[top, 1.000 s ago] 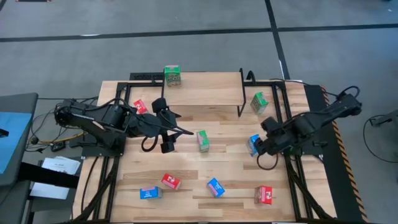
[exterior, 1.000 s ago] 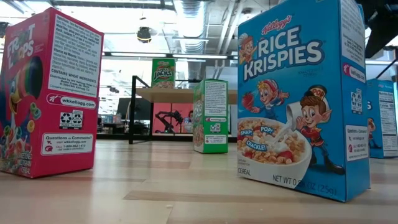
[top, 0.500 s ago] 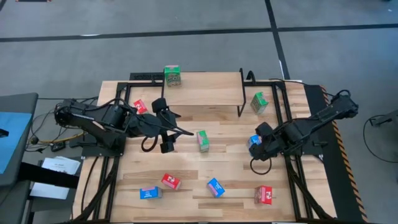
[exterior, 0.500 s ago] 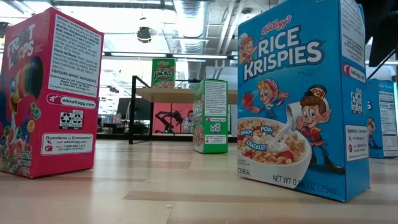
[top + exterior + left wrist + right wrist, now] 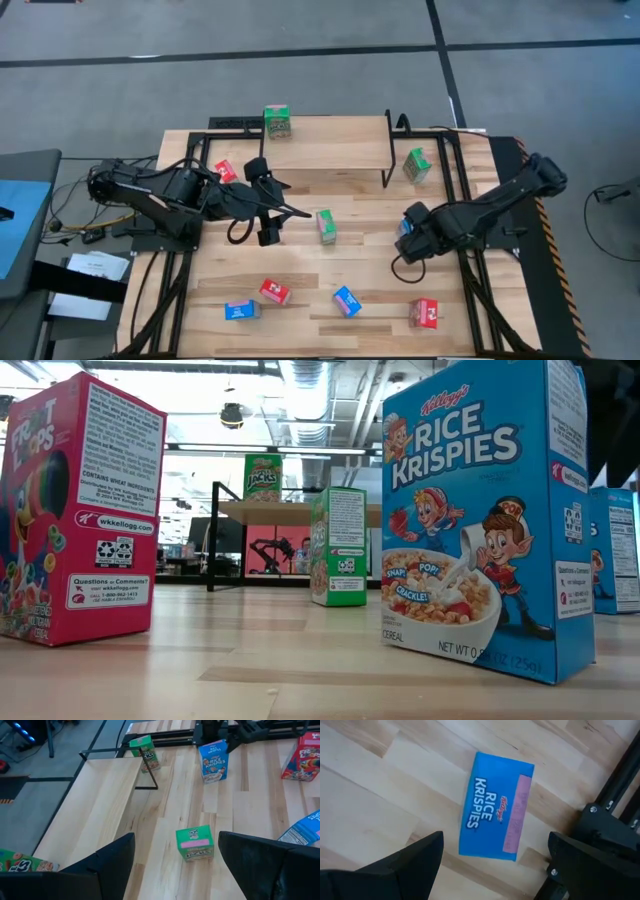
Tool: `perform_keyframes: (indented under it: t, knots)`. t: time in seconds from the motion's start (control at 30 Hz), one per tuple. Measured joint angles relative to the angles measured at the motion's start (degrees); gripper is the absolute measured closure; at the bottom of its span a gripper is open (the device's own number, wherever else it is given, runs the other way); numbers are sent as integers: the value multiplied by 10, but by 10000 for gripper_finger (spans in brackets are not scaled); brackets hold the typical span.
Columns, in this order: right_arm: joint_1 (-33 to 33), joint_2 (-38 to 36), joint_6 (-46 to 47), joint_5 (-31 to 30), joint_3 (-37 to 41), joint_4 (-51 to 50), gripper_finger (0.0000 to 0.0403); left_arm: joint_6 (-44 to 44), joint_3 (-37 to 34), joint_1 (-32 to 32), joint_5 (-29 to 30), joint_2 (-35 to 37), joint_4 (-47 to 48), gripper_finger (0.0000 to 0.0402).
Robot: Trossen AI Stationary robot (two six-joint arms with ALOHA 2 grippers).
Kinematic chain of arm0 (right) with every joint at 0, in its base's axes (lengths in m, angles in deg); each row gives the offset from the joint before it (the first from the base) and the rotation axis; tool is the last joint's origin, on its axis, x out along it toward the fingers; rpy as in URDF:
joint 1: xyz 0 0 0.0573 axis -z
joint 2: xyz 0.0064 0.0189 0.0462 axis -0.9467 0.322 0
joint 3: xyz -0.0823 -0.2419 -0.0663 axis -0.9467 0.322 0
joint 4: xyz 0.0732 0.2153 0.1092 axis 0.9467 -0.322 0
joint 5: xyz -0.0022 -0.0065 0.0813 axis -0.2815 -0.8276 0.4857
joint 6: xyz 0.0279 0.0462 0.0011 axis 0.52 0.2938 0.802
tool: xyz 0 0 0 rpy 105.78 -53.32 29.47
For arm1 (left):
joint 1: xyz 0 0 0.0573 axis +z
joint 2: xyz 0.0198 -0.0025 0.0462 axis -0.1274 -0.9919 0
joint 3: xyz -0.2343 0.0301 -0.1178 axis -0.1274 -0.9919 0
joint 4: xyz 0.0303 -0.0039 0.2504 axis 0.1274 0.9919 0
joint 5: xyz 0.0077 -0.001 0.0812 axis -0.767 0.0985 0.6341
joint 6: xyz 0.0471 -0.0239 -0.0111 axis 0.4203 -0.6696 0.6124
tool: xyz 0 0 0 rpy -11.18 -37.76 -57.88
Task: Stack cereal on shelf
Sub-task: Put the top right blue cereal box on the shelf
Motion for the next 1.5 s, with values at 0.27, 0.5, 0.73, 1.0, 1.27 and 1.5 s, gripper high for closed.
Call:
perform_keyframes:
  t: [0.27,0.5,0.73,1.0,1.27,1.5]
  knots:
    - [21,32,-29,14,0,4,21,0,0,0,0,0,0,125]
    - [32,47,-52,32,1,17,24,0,0,0,1,0,4,125]
    - [32,46,-61,37,1,31,66,0,0,0,1,0,11,125]
    - [32,46,-62,42,1,30,121,-1,0,0,1,0,10,125]
    - [32,46,-70,43,1,30,137,-2,0,0,1,0,10,125]
    - [32,46,-71,43,1,30,160,-2,0,0,1,0,10,125]
